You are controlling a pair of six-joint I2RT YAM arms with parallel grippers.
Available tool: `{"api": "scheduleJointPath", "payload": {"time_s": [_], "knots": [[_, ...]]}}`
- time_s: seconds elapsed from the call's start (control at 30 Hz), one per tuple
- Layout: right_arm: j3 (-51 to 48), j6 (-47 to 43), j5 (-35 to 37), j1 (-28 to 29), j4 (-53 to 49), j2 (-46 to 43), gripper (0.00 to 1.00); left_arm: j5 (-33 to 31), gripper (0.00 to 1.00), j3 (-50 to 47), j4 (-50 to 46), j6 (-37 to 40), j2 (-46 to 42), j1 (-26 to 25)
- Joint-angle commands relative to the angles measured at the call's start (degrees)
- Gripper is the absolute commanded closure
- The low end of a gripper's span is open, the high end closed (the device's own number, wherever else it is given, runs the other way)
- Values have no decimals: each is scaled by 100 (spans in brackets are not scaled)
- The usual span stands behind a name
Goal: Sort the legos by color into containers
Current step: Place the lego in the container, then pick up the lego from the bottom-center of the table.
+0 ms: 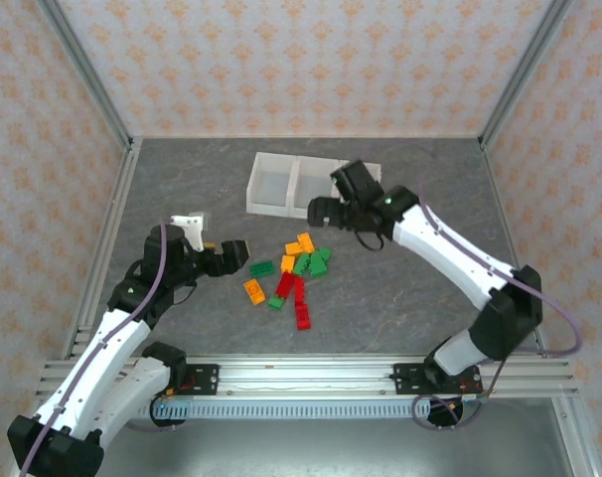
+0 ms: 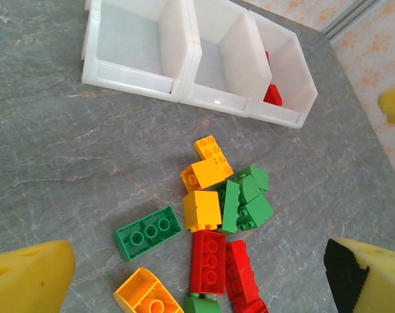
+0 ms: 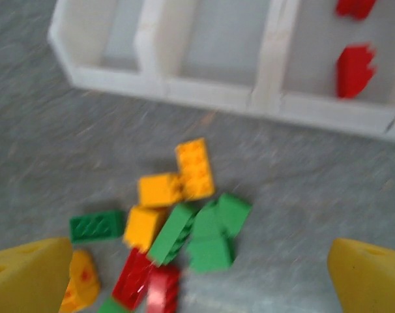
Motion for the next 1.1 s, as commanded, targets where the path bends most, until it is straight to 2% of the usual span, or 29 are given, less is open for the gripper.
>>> {"api": "scheduleJointPath", "payload": {"time_s": [0.0,0.17,0.33,0.5,0.67,1.07], "knots": [[-644,975,233,603,-33,-267,0,-206,1,-25,66,23,-67,-62],[-1261,2003,343,1952,132,-181,0,-357,1,3,-13,-9,8,-71],[-1239,2582,383,2794,235,417,0,-487,1,32,-83,-46,-27,-79],[-1283,2679,266,2973,433,940,3,-537,1,148,-338,-127,-105,-95],[-1386,2533,168,2973,642,1287,12,-605,1,148,-371,-136,-246,-106],[-1586,2424,467,2897,575,1540,30,-608,1,109,-309,-118,-229,-114]]}}
